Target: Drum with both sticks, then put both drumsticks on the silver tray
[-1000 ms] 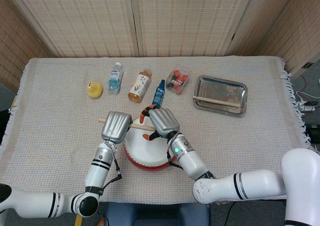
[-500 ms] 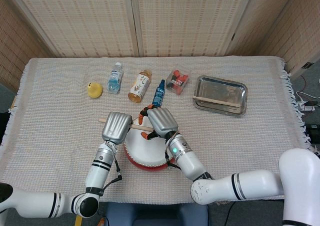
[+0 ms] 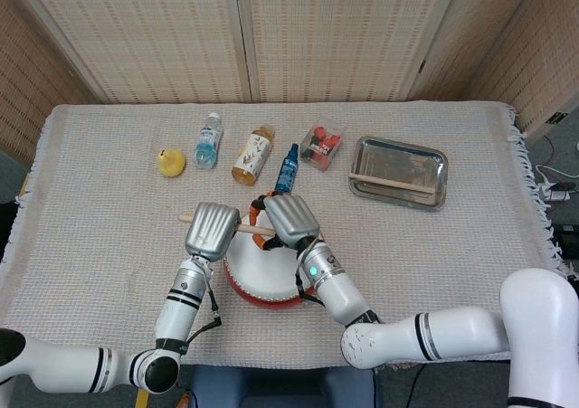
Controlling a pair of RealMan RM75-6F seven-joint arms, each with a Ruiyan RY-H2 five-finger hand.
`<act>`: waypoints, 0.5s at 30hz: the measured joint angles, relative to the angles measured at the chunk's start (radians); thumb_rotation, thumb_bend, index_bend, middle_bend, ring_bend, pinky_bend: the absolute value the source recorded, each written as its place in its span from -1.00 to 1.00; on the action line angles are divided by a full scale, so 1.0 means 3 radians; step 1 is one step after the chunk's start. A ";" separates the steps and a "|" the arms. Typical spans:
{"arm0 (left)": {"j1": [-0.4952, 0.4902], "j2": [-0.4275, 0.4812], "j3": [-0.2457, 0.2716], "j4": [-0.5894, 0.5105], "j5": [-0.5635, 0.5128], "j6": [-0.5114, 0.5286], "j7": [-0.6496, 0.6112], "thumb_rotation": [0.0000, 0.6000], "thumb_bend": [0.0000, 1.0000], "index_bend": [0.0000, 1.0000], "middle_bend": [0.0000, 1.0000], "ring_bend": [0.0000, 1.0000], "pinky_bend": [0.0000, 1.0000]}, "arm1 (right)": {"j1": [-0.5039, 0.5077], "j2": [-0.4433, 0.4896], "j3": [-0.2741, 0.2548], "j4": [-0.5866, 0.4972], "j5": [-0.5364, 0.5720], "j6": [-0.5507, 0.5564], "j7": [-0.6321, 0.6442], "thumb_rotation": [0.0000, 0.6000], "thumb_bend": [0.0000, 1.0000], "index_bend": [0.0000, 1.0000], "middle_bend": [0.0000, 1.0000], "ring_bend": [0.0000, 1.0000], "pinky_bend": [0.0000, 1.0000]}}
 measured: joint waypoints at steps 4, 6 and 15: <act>-0.0008 0.0002 0.0031 0.0015 0.0029 0.0007 0.0036 1.00 0.91 0.91 1.00 1.00 1.00 | 0.0014 -0.0016 -0.0001 0.0013 0.0020 0.0028 -0.0051 1.00 -0.14 0.24 -0.19 -0.43 -0.41; -0.0012 0.0005 0.0045 0.0018 0.0054 0.0013 0.0055 1.00 0.91 0.89 1.00 1.00 1.00 | 0.0024 -0.0037 0.0002 0.0023 0.0037 0.0052 -0.0075 1.00 -0.12 0.31 -0.14 -0.37 -0.41; -0.0010 0.0027 0.0102 0.0020 0.0191 0.0044 0.0084 1.00 0.85 0.58 0.86 0.82 1.00 | 0.0021 -0.0111 0.0021 0.0076 0.0007 0.0111 -0.0094 1.00 -0.09 0.56 0.02 -0.14 -0.32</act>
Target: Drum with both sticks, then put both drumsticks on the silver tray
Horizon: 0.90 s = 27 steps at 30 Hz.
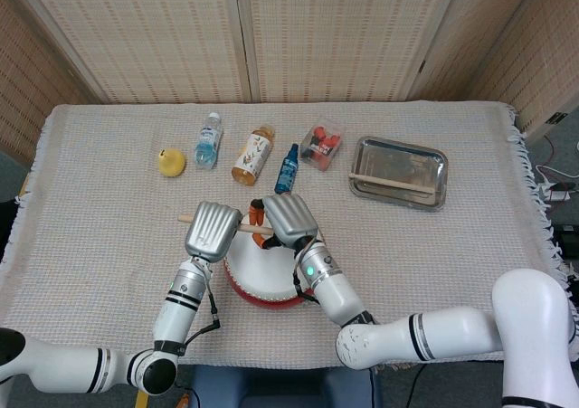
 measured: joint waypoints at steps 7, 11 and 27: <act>0.0009 0.0005 0.0020 0.0017 0.0080 0.0001 -0.0015 1.00 0.60 0.06 0.42 0.46 1.00 | -0.0039 -0.0035 0.0011 0.0056 -0.0063 0.0005 0.0032 1.00 -0.07 0.63 0.08 -0.03 -0.27; 0.0014 0.0017 0.0030 0.0011 0.0096 -0.0016 -0.0009 1.00 0.26 -0.30 0.03 0.09 0.73 | -0.0054 -0.0042 0.0020 0.0070 -0.0079 0.0019 0.0027 1.00 -0.05 0.66 0.10 0.00 -0.25; -0.0004 0.0038 -0.0015 -0.0005 -0.0028 -0.0097 -0.0002 1.00 -0.38 -1.00 -1.00 -1.00 -0.62 | -0.0134 -0.0039 0.0032 0.0143 -0.0135 -0.0017 0.0029 1.00 0.03 0.73 0.14 0.04 -0.20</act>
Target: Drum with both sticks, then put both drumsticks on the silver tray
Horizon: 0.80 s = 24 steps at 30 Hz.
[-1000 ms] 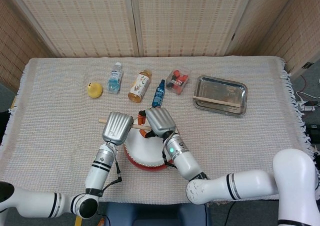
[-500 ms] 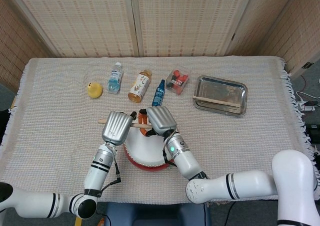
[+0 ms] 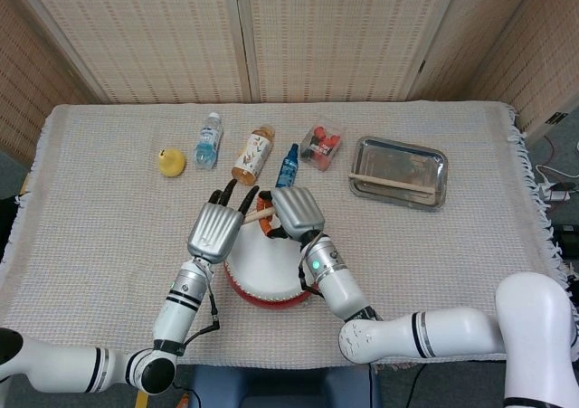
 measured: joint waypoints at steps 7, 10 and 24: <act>0.0021 0.0053 -0.0018 0.0017 -0.0025 0.0018 -0.0024 1.00 -0.39 -1.00 -1.00 -1.00 -0.70 | -0.0025 0.0036 -0.0013 0.0008 -0.0010 -0.0035 -0.0021 1.00 0.04 0.73 0.14 0.05 -0.20; 0.0035 0.0084 -0.0014 0.0020 -0.0041 0.0007 -0.0043 1.00 -0.39 -1.00 -1.00 -1.00 -0.72 | -0.0043 0.0058 -0.0009 -0.0002 -0.0025 -0.0044 -0.0009 1.00 0.04 0.73 0.14 0.05 -0.20; 0.0179 0.0343 0.0020 0.0018 -0.0165 -0.0048 -0.0233 1.00 -0.39 -1.00 -1.00 -1.00 -0.73 | -0.0258 0.0406 -0.0010 -0.0272 -0.0120 -0.0081 0.0130 1.00 0.05 0.74 0.15 0.06 -0.20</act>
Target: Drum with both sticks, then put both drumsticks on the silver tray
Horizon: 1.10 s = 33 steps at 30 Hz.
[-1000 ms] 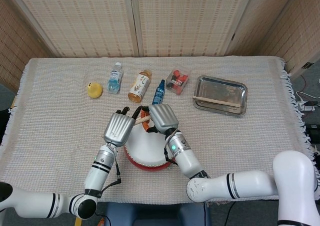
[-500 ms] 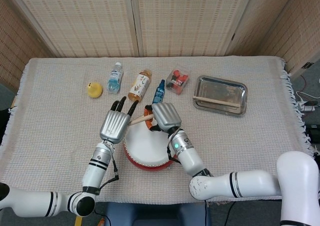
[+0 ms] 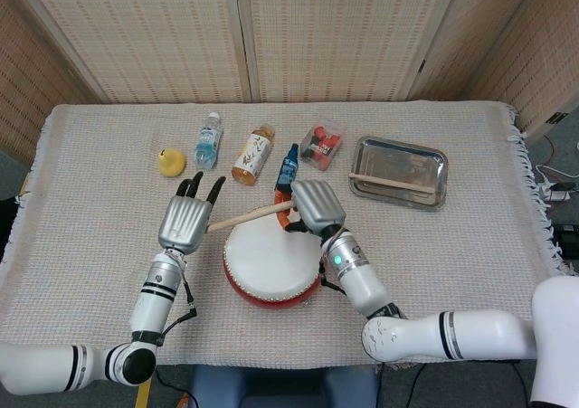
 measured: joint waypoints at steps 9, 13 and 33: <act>0.0155 0.0185 0.0007 -0.0008 0.0042 0.0004 -0.0280 1.00 -0.39 -1.00 -1.00 -1.00 -0.73 | -0.0369 0.0489 -0.0055 -0.0326 -0.0201 -0.0016 0.0289 1.00 0.06 0.74 0.15 0.06 -0.20; 0.0232 0.0248 0.0025 -0.0030 0.0102 0.0048 -0.0389 1.00 -0.39 -1.00 -1.00 -1.00 -0.73 | -0.0523 0.0644 -0.0082 -0.0341 -0.0257 -0.0030 0.0425 1.00 0.06 0.74 0.15 0.06 -0.20; 0.0788 0.0587 0.0296 -0.0198 0.0768 0.0324 -0.0947 1.00 -0.40 -1.00 -1.00 -1.00 -0.72 | -0.0940 0.0552 -0.0294 0.1909 -0.0384 -0.1311 0.1517 1.00 0.06 0.68 0.15 0.00 -0.29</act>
